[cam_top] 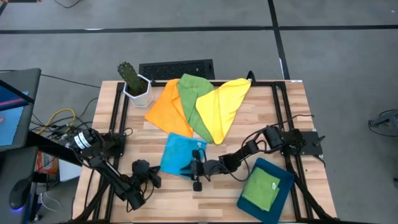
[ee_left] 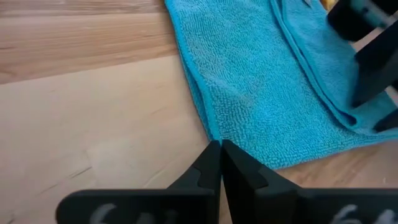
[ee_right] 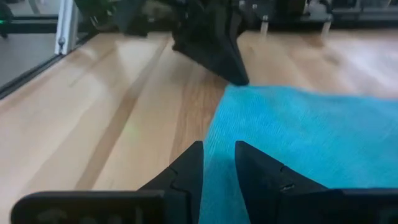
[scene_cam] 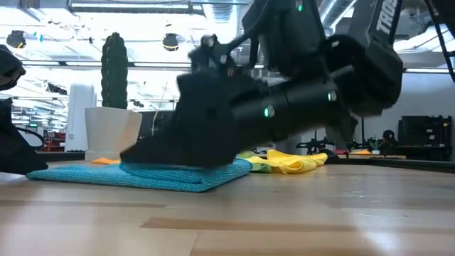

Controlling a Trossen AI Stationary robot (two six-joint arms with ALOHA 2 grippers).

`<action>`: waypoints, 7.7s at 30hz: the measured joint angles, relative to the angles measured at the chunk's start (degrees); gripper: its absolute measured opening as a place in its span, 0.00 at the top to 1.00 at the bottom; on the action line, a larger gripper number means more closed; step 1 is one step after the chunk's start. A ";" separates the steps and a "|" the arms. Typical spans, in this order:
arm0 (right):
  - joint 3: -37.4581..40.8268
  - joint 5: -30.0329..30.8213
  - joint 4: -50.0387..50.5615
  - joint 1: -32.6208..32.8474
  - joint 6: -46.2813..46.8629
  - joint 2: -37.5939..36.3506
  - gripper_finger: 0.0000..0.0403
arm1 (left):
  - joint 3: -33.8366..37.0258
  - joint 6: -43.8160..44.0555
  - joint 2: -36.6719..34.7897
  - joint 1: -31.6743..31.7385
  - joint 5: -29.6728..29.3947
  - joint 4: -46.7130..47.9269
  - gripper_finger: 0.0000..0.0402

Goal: Fold microfiber towels
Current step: Fold the blue microfiber towel

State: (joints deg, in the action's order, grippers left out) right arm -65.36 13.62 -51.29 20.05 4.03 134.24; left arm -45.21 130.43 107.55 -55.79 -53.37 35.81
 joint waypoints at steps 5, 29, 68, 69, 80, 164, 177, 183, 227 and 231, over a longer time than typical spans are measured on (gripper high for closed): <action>-0.30 0.72 -0.70 -0.07 2.40 1.99 0.71 | -0.02 0.11 -0.44 0.00 -0.31 0.19 1.00; 0.02 1.36 1.24 0.52 2.28 0.06 0.87 | -0.11 -53.75 -9.71 14.03 -0.01 -33.16 1.00; 0.03 8.32 17.54 5.99 -1.77 -10.28 0.66 | -0.07 -67.87 -9.74 18.01 5.08 -41.38 1.00; 0.24 10.22 18.28 6.18 -1.10 -10.28 0.67 | -0.07 -67.87 -9.73 18.01 5.10 -41.38 1.00; 4.18 10.34 16.89 6.70 3.65 -7.93 0.84 | -0.04 -68.03 -9.75 18.01 4.42 -41.72 1.00; 2.01 36.06 44.08 7.72 3.06 -13.69 0.85 | -8.46 -86.05 0.52 25.03 26.00 -60.75 1.00; 1.98 37.88 59.82 9.26 9.12 -21.89 0.85 | -8.41 -85.16 1.68 25.30 26.15 -61.10 1.00; 2.02 37.82 64.46 9.11 12.87 -23.04 0.85 | -8.55 -85.69 3.73 25.79 26.17 -63.40 1.00; 17.61 20.60 30.92 6.93 11.93 -21.40 0.92 | -15.32 -90.26 6.46 26.62 41.27 -59.74 1.00; 17.61 20.63 30.99 6.93 12.07 -21.40 0.91 | -15.32 -91.76 5.81 26.08 40.99 -59.69 0.97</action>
State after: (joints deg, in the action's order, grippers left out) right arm -47.75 34.25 -20.29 26.98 16.10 112.84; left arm -60.53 38.68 113.36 -29.71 -12.39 -23.88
